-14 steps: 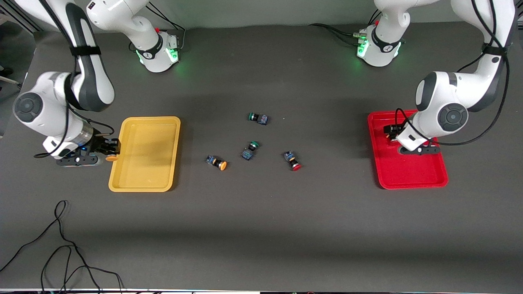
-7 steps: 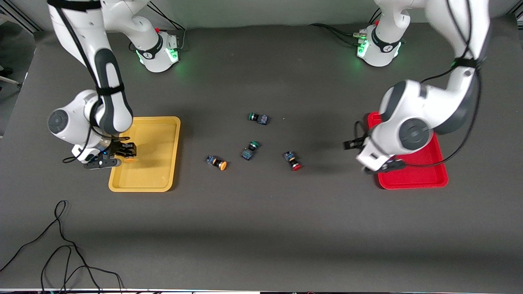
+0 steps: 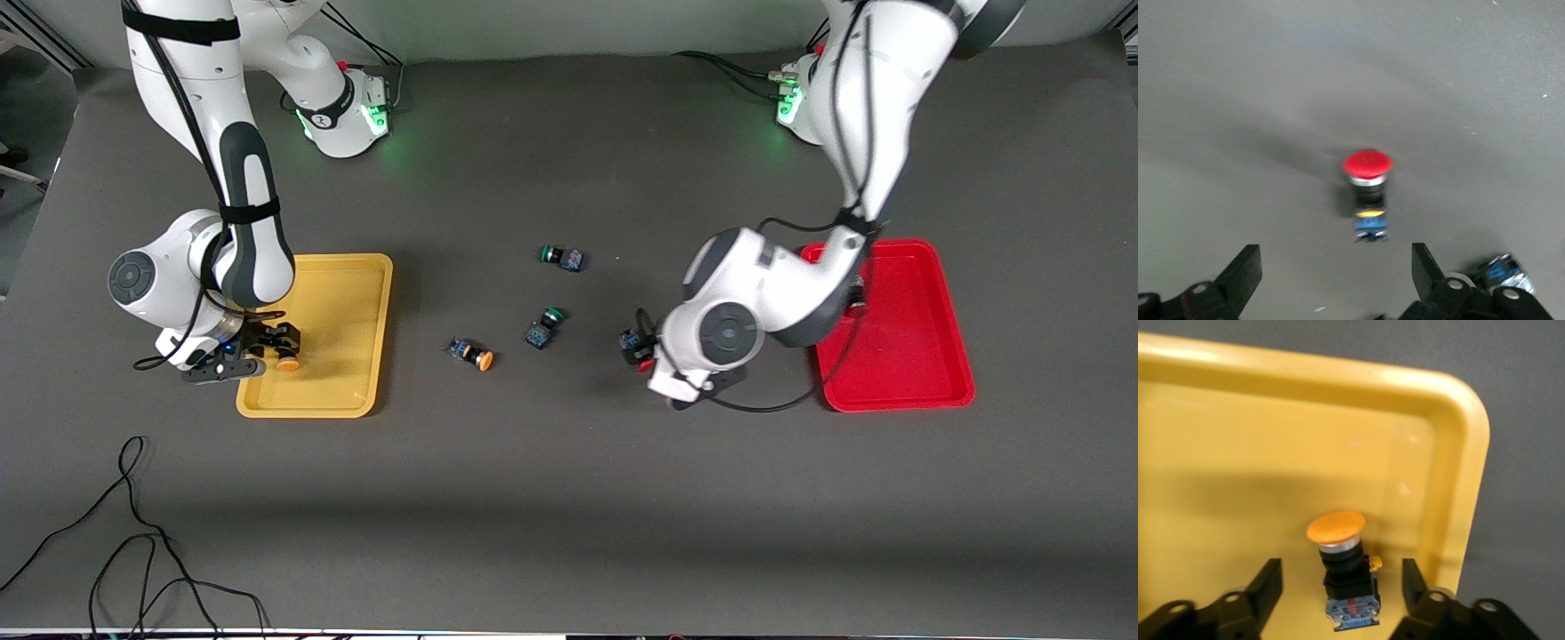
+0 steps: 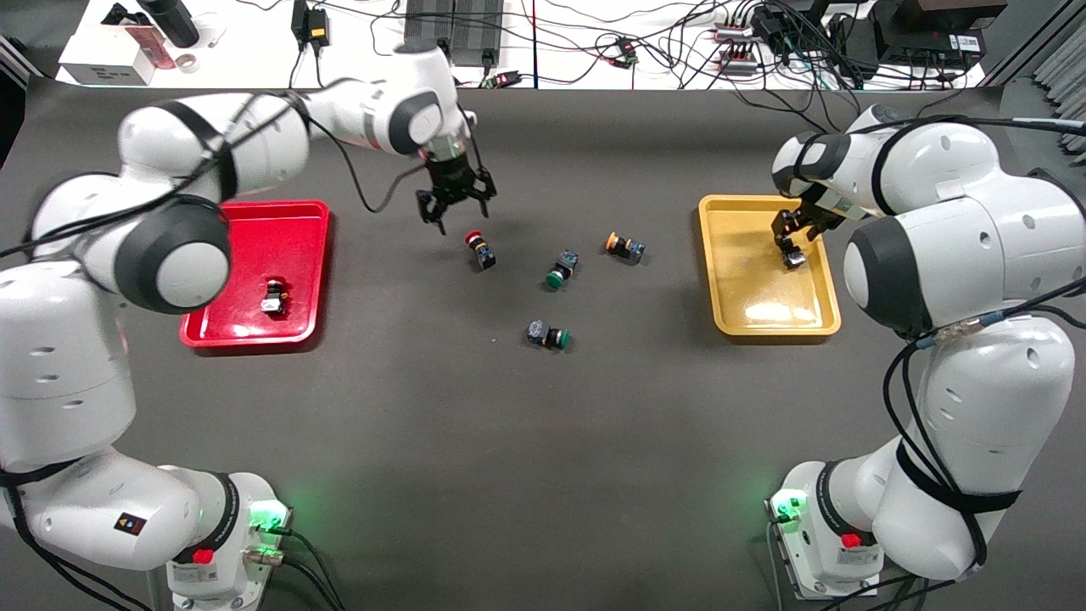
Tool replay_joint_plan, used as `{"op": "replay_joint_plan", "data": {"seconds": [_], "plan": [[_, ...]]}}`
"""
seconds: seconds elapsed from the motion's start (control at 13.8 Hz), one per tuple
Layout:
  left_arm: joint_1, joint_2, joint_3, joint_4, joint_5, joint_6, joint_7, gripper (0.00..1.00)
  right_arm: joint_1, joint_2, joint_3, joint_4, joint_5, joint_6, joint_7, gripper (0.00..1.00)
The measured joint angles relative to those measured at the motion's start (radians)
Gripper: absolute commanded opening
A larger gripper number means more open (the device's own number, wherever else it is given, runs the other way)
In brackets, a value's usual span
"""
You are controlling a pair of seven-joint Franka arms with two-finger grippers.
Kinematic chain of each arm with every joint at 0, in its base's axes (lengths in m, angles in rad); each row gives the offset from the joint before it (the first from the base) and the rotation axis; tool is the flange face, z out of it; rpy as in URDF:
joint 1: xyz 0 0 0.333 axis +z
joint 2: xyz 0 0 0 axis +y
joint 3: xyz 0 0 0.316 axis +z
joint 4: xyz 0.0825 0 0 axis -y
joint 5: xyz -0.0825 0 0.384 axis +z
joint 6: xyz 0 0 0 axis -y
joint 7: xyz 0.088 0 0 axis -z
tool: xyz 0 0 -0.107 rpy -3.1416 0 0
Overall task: Place red and yellow buttons in trays
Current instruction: 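Release the buttons into the trays with both grippers, then grasp a second yellow button with the right gripper while the left grasps red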
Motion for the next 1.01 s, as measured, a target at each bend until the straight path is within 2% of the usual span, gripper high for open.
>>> {"op": "replay_joint_plan", "data": {"seconds": [0.14,0.22,0.36,0.43,0.58,0.72,1.01], "plan": [[-0.022,0.041,0.000,0.001,-0.002,0.059,-0.020,0.97,0.010,-0.006,-0.035,0.043,-0.003,-0.064,0.000,1.00],[-0.029,0.061,0.000,0.000,-0.002,0.090,-0.030,0.88,0.019,-0.009,-0.066,0.076,-0.015,-0.117,0.004,1.00],[-0.035,0.093,0.000,-0.001,-0.001,0.124,-0.036,0.67,0.037,-0.018,-0.118,0.177,-0.096,-0.263,0.073,1.00],[-0.035,0.100,0.001,-0.001,-0.001,0.130,-0.039,0.53,0.043,-0.028,-0.127,0.235,-0.133,-0.337,0.122,1.00],[-0.035,0.105,0.003,-0.005,-0.001,0.131,-0.041,0.01,0.067,-0.044,-0.130,0.341,-0.168,-0.458,0.225,1.00],[-0.035,0.104,0.003,-0.013,-0.001,0.131,-0.042,0.00,0.131,-0.048,-0.128,0.390,-0.172,-0.504,0.333,1.00],[-0.032,0.093,0.009,-0.015,0.001,0.111,-0.043,0.00,0.345,-0.032,-0.112,0.393,-0.172,-0.495,0.427,1.00]]}}
